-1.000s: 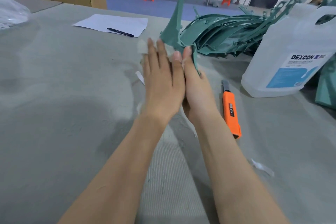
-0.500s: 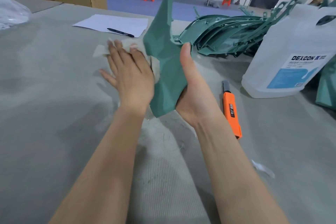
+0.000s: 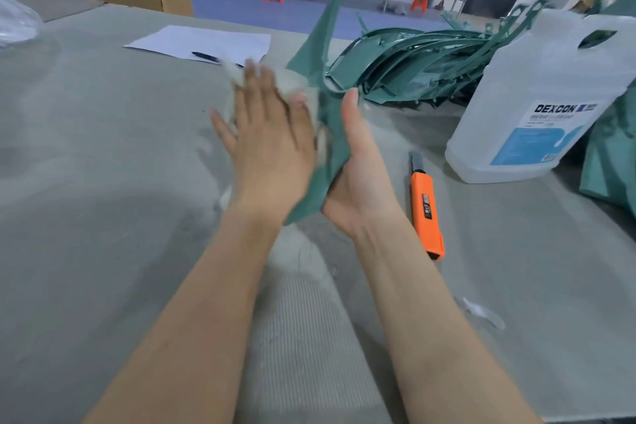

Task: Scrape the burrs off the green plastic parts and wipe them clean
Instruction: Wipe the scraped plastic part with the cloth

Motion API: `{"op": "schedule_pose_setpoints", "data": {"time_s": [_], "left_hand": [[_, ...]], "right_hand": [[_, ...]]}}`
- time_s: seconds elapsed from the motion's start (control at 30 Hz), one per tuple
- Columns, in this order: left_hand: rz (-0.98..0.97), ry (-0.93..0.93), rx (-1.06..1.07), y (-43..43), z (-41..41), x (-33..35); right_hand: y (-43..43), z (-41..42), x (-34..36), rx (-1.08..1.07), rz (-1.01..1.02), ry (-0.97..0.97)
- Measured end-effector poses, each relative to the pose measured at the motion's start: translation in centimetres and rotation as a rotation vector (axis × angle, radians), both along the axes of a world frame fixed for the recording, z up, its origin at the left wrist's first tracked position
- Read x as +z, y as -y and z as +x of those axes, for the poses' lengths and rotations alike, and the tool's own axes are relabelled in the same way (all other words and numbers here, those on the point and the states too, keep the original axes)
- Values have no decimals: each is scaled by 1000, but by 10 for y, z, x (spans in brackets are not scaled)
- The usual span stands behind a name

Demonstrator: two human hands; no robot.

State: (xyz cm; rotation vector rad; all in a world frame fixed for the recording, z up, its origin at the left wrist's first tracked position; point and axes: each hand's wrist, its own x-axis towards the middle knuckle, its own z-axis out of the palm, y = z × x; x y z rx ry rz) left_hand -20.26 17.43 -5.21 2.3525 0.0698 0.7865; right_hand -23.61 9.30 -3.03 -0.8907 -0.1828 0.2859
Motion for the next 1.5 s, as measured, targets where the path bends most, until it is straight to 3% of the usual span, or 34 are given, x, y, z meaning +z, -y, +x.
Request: {"op": "schedule_pose_setpoints", "data": {"time_s": [0.17, 0.3, 0.47, 0.63, 0.8, 0.93, 1.1, 1.23, 1.4, 1.5], "left_hand": [[-199, 40, 93, -22, 6, 1], [-368, 131, 30, -27, 3, 6], [-545, 85, 40, -26, 7, 4], [-1038, 59, 46, -31, 14, -3], [-997, -144, -257, -19, 10, -4], [-963, -138, -143, -22, 13, -5], [-1123, -97, 40, -29, 16, -3], [-1373, -130, -155, -21, 13, -1], [-1079, -201, -377, -10, 5, 0], [-1104, -268, -400, -9, 3, -1]], "right_hand": [[1, 5, -3, -31, -105, 15], [13, 7, -1, -117, -120, -6], [21, 8, 1, -187, -318, -13], [20, 10, -4, -247, -484, 88], [32, 14, -3, -415, -491, 134], [32, 11, -3, -379, -546, 192], [12, 8, -3, -414, -547, 326], [2, 6, -5, -397, -454, 359], [14, 11, -8, -507, -326, 122], [23, 12, -6, -434, -381, 80]]}}
